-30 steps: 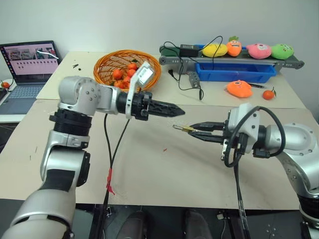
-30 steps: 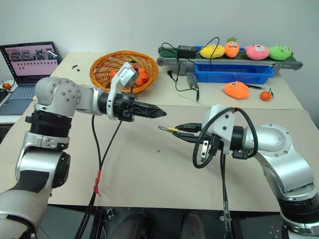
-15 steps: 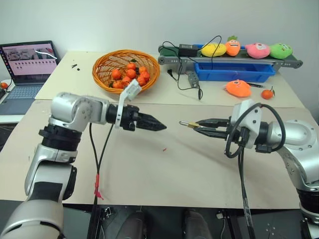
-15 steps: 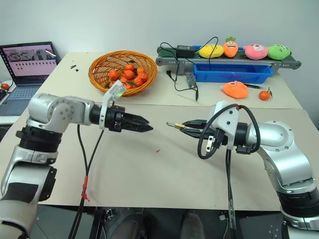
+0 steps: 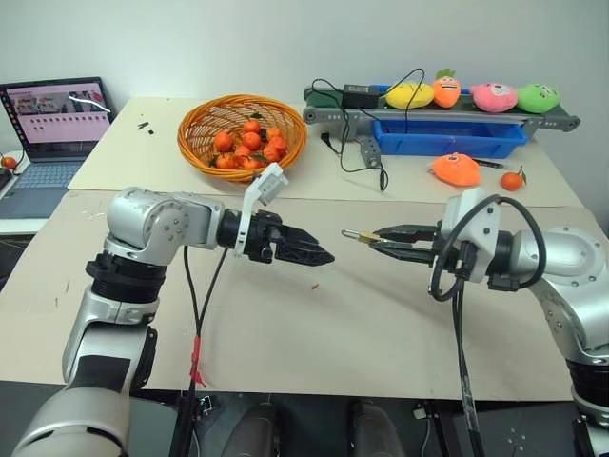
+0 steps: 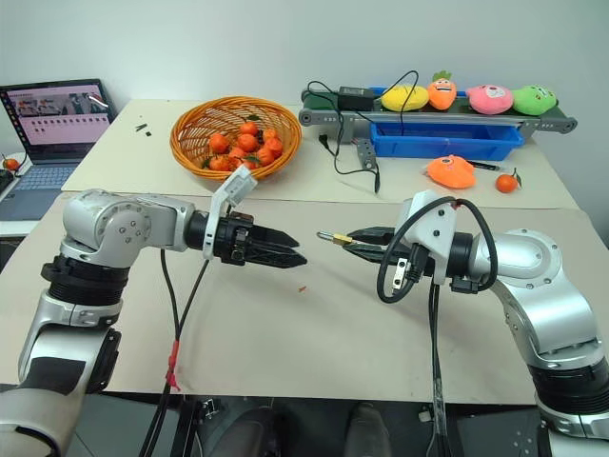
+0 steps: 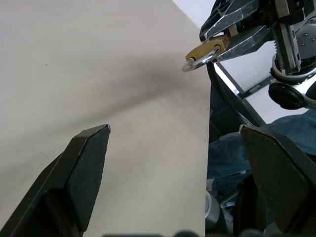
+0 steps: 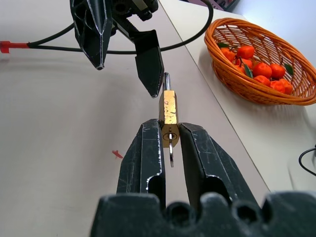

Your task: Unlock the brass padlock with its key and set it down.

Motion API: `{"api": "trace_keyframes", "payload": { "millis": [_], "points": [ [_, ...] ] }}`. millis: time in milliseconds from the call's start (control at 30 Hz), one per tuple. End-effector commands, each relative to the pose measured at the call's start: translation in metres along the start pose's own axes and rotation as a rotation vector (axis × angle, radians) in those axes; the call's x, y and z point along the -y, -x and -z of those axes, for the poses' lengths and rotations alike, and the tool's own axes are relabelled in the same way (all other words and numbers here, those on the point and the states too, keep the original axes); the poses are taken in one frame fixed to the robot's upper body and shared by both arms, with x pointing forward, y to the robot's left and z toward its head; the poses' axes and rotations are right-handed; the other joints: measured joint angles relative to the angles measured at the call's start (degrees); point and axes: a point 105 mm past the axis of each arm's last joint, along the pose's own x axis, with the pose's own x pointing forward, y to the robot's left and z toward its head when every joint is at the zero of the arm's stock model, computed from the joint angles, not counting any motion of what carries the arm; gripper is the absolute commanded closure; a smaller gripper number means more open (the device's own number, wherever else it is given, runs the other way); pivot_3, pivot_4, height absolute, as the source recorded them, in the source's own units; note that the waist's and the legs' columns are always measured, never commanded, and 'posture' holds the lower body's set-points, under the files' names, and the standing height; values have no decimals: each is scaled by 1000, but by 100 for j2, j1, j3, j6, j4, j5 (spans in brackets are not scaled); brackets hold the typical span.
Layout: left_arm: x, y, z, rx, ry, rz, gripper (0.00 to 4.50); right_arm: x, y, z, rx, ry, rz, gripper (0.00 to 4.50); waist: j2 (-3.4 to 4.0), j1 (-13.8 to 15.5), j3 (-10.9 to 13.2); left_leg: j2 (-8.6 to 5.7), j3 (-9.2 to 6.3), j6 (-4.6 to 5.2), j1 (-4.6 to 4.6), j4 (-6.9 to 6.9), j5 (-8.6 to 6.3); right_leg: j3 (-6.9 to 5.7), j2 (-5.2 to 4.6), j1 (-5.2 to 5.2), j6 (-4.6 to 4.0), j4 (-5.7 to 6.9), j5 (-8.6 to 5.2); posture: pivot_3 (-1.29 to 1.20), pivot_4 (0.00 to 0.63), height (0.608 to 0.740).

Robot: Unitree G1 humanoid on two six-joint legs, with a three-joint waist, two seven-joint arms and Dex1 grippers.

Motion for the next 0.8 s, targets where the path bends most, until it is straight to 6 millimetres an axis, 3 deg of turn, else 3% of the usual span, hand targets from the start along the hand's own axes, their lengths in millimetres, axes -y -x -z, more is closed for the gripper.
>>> {"api": "trace_keyframes", "payload": {
  "millis": [33, 167, 200, 267, 600, 800],
  "points": [
    [10, 1, -8, 38, -17, 32, 20, 6, 4, -10, 26, 51, 29, 4291, 0, 0, 0, 0, 0, 0, 0, 0, 0, 0, 0, 0, 0, 0, 0, 0, 150, 740],
    [10, 0, -9, 49, -14, 21, 20, 6, 4, -10, 24, 53, 31, 4291, 0, 0, 0, 0, 0, 0, 1, 0, 0, 0, 0, 0, 0, 0, 0, 0, 150, 740],
    [9, 0, -9, 53, -10, 14, 271, 7, 4, -10, 23, 54, 31, 4291, 0, 0, 0, 0, 0, 0, 1, 0, 0, 0, 0, 0, 0, 0, 0, 0, 150, 740],
    [7, 0, -10, 66, 2, 11, 828, 7, 4, -9, 22, 55, 33, 4291, 0, 0, 0, 0, 0, 0, 1, 0, 0, 1, 0, 0, 0, 0, 0, 0, 150, 740],
    [25, 2, -27, 140, 94, 123, 4462, 8, 4, -8, 13, 65, 37, 4291, 0, -2, 0, -1, 0, -1, 2, 0, 1, 0, 0, 1, 0, 1, 0, 0, 150, 740],
    [32, -1, -18, 107, 93, 150, 4462, 11, 5, -9, 10, 72, 40, 4291, 0, -13, 0, -1, 0, -3, 3, 0, 2, 2, 0, 1, 0, 0, 0, 0, 150, 740]
  ]
}}
